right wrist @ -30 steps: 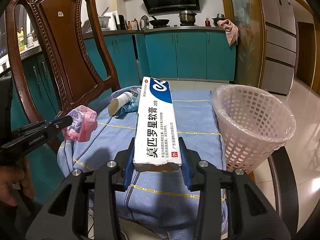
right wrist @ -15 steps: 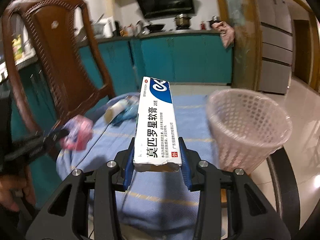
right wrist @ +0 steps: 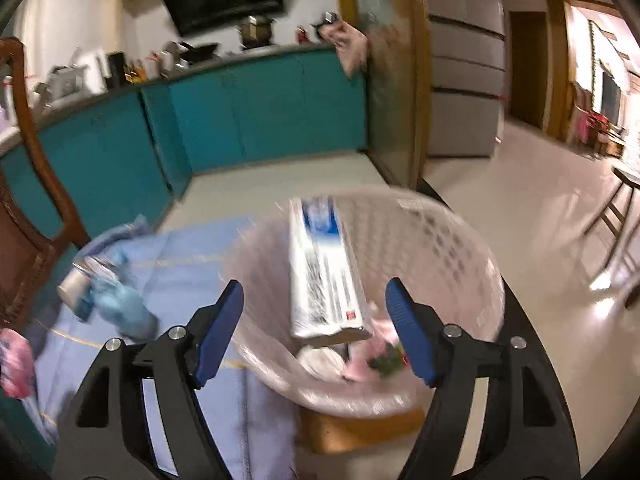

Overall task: Collect trash
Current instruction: 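Drop the ointment box into the wastebasket with the right gripper while the left drops the pink bag, then move both grippers back toward the remaining items on the table, then grasp the paper cup with the left gripper while the right grasps the blue mask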

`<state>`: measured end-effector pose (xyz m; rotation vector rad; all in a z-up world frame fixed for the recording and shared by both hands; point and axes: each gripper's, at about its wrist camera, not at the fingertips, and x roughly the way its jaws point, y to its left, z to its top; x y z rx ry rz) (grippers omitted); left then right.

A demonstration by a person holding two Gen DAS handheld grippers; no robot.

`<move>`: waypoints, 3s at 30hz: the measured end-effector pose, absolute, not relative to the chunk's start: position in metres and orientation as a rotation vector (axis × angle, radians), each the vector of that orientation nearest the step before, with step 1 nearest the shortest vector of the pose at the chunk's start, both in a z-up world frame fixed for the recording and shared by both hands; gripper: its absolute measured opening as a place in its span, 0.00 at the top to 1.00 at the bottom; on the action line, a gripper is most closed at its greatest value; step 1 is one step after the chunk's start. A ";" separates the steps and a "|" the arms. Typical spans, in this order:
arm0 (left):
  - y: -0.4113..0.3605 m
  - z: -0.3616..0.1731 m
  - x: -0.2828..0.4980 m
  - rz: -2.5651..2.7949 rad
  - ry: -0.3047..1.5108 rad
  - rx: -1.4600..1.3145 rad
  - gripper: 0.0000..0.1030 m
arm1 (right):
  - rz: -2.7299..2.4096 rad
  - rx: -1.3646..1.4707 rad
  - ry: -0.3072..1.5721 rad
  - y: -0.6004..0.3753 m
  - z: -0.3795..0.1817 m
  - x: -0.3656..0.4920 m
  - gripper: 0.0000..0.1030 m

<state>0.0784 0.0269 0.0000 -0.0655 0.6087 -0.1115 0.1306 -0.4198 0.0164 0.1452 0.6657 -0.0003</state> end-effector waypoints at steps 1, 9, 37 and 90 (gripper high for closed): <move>0.026 0.000 0.079 -0.115 0.612 -0.064 0.86 | 0.006 0.175 0.668 -0.420 0.016 0.118 0.26; -0.018 0.007 0.086 -0.207 0.614 0.011 0.86 | -0.041 0.437 0.447 -0.428 0.042 -0.012 0.03; -0.011 0.040 0.068 -0.106 0.488 0.027 0.06 | 0.152 0.246 0.497 -0.375 0.045 -0.008 0.03; 0.019 -0.027 0.227 -0.002 0.598 0.219 0.33 | 0.289 0.153 0.704 -0.285 0.013 0.088 0.09</move>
